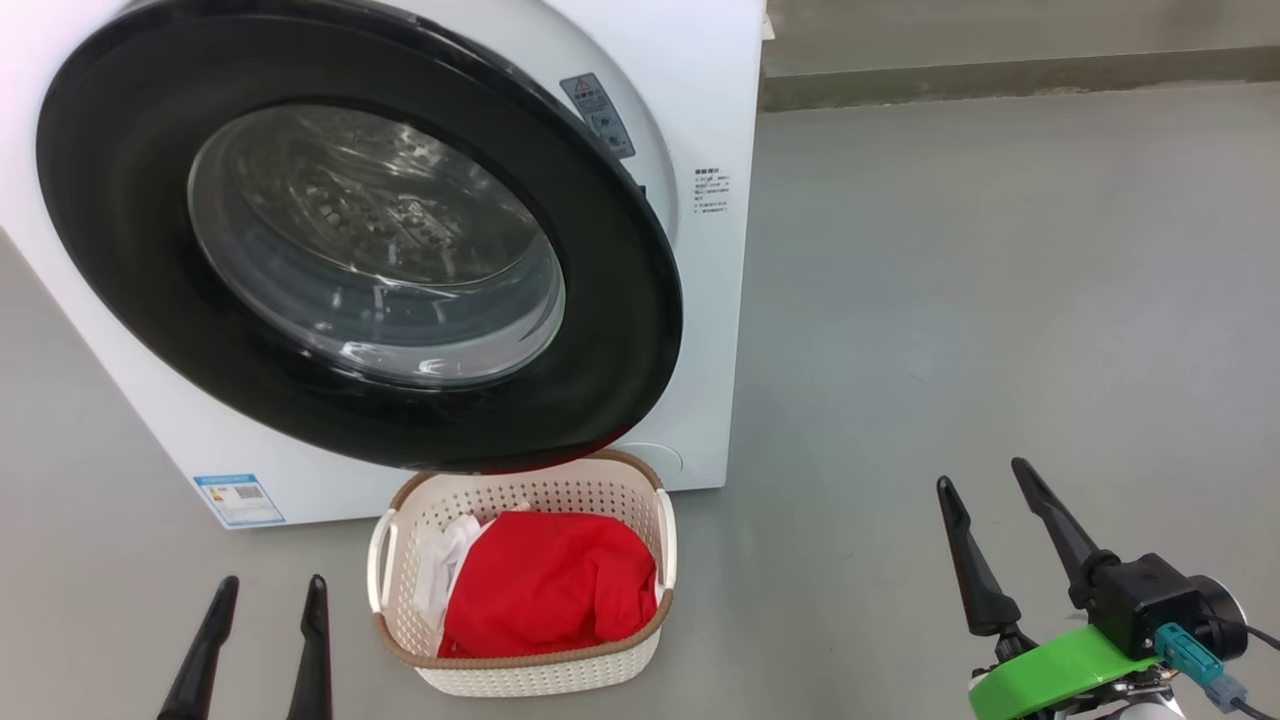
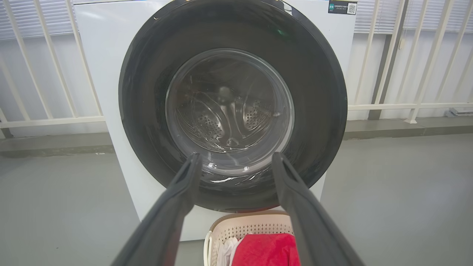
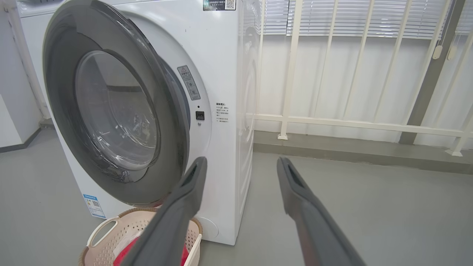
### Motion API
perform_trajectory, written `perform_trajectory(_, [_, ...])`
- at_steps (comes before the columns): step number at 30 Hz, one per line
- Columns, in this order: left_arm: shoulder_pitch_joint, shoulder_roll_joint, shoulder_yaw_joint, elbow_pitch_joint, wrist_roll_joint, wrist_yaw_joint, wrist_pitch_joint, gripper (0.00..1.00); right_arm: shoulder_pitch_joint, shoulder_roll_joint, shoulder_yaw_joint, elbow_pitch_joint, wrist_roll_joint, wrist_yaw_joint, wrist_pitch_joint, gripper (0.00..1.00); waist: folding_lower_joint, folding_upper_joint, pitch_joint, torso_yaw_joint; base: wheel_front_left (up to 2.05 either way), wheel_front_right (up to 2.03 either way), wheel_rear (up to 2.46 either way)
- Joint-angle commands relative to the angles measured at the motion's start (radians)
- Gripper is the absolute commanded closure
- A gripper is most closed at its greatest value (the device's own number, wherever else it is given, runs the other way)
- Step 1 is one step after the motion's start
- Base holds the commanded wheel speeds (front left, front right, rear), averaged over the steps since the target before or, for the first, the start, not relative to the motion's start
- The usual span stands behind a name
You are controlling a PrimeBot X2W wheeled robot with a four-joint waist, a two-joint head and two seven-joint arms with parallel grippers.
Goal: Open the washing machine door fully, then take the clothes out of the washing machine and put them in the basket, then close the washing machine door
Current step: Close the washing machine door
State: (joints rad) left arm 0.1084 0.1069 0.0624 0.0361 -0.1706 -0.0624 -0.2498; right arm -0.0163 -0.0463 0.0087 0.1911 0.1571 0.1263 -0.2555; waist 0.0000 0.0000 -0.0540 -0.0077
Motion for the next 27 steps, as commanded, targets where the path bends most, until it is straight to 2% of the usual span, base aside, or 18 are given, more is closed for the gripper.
perform_trajectory(1, [-0.020,0.003,0.036,-0.022,0.017,-0.007,-0.012,0.00,-0.019,-0.004,0.022,-0.019,-0.009,0.004,-0.006,0.60,0.0000,0.0000,0.002,0.004,0.00,0.00,0.00])
perform_trajectory(2, [-0.020,0.000,0.034,-0.021,0.020,-0.008,-0.012,0.00,-0.022,-0.004,0.021,-0.015,-0.010,0.004,-0.006,0.71,0.0000,0.0000,0.003,0.007,0.00,0.00,0.00])
perform_trajectory(3, [-0.022,-0.002,0.032,-0.021,0.024,-0.011,-0.012,0.00,-0.027,-0.004,0.023,-0.010,-0.011,0.004,-0.006,0.91,0.0000,0.0000,0.005,0.011,0.00,0.00,0.00])
perform_trajectory(4, [-0.023,-0.004,0.029,-0.022,0.027,-0.012,-0.012,0.00,-0.034,-0.004,0.027,-0.005,-0.014,0.004,-0.006,1.00,0.0000,0.0000,0.008,0.016,0.00,0.00,0.00])
perform_trajectory(16, [-0.063,-0.038,-0.042,-0.060,-0.002,-0.030,-0.012,0.00,-0.232,-0.004,0.168,0.171,-0.032,0.004,-0.006,1.00,0.0000,0.0000,0.061,0.100,0.00,0.00,0.00])
perform_trajectory(27, [-0.137,-0.046,-0.083,-0.051,-0.031,-0.044,-0.012,0.00,-0.536,-0.004,0.291,0.421,0.074,0.004,-0.006,1.00,0.0000,0.0000,0.166,0.216,0.00,0.00,0.00])
